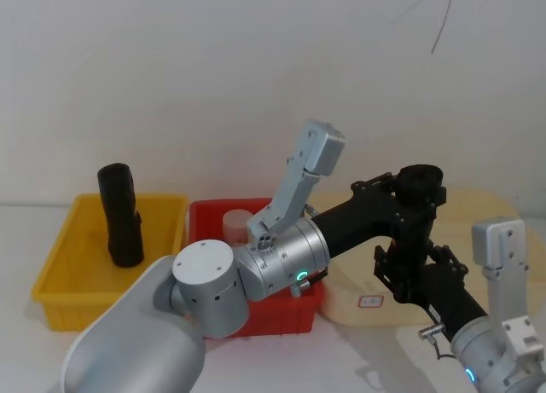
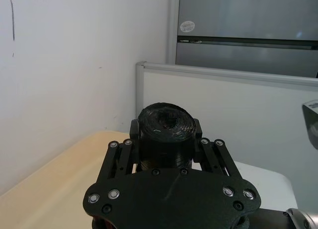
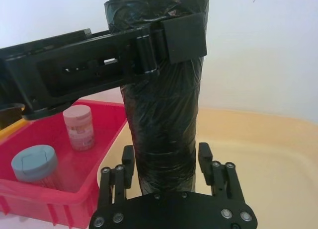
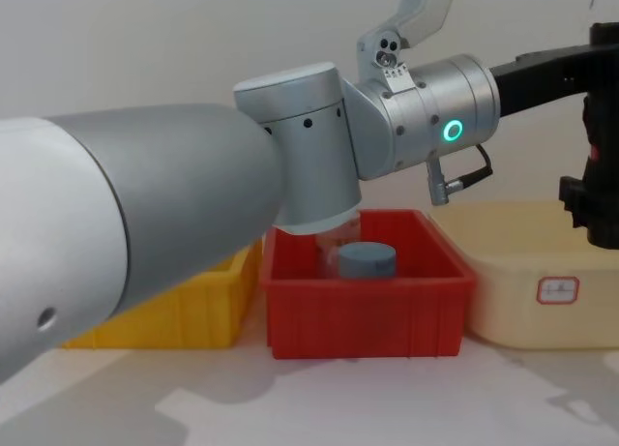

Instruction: Pick up the garbage bag with the one hand and transfer it to the other hand.

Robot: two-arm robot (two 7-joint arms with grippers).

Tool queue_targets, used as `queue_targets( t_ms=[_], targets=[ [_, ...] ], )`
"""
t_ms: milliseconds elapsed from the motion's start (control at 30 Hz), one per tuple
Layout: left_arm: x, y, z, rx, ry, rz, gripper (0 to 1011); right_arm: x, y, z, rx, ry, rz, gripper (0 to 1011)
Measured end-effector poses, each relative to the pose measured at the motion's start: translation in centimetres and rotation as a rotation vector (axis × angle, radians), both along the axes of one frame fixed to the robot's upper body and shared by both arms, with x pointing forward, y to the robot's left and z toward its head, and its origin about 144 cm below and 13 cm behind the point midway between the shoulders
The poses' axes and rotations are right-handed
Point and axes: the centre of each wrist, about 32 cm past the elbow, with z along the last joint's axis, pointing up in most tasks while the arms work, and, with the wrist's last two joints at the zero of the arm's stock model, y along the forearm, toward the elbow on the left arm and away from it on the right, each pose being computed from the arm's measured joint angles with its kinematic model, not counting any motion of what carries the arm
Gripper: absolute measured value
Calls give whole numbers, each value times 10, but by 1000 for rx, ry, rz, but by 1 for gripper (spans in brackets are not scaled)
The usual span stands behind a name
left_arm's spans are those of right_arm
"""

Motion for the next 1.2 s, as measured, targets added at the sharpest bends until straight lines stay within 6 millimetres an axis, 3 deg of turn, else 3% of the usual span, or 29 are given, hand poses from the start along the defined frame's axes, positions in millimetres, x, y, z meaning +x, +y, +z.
queue_targets(
  t_ms=[367, 867, 1200],
  targets=[
    [0, 0, 0, 0, 0, 0, 533, 5, -1, 1, 20, 6, 13, 506],
    [0, 0, 0, 0, 0, 0, 547, 7, -2, 0, 30, 0, 16, 505],
    [0, 0, 0, 0, 0, 0, 832, 7, -4, 0, 29, -6, 13, 505]
  ],
)
